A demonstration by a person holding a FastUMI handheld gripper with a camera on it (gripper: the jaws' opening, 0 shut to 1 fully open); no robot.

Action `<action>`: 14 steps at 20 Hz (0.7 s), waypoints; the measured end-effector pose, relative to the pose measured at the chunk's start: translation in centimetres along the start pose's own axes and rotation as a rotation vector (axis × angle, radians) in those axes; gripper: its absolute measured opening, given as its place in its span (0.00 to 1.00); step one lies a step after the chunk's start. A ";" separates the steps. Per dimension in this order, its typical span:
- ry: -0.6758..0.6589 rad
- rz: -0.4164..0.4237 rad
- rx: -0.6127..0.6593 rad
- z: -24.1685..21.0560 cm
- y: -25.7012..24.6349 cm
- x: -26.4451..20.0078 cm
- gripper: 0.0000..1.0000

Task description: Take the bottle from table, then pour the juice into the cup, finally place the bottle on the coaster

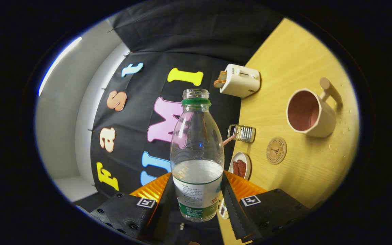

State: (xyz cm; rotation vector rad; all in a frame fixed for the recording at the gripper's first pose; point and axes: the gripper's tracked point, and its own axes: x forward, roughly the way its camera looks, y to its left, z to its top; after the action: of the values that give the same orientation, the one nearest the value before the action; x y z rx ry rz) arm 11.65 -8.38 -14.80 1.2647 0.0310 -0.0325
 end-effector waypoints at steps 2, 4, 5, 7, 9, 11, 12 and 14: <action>-0.019 -0.026 -0.186 0.1 -0.2 0.2 0.75; -0.064 -0.057 -0.393 0.8 -0.3 0.5 0.75; -0.087 -0.065 -0.485 1.3 -0.3 0.8 0.75; -0.113 -0.082 -0.643 1.5 0.1 1.7 0.75; -0.133 -0.104 -0.792 1.9 0.3 2.9 0.75; -0.150 -0.138 -0.940 2.0 0.0 3.9 0.76; -0.156 -0.152 -1.012 2.0 -0.3 3.9 0.75; -0.172 -0.165 -1.132 2.1 -0.4 4.9 0.76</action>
State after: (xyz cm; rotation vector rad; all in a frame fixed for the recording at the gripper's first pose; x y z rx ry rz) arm 16.54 -10.52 -14.74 0.1222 0.0018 -0.2321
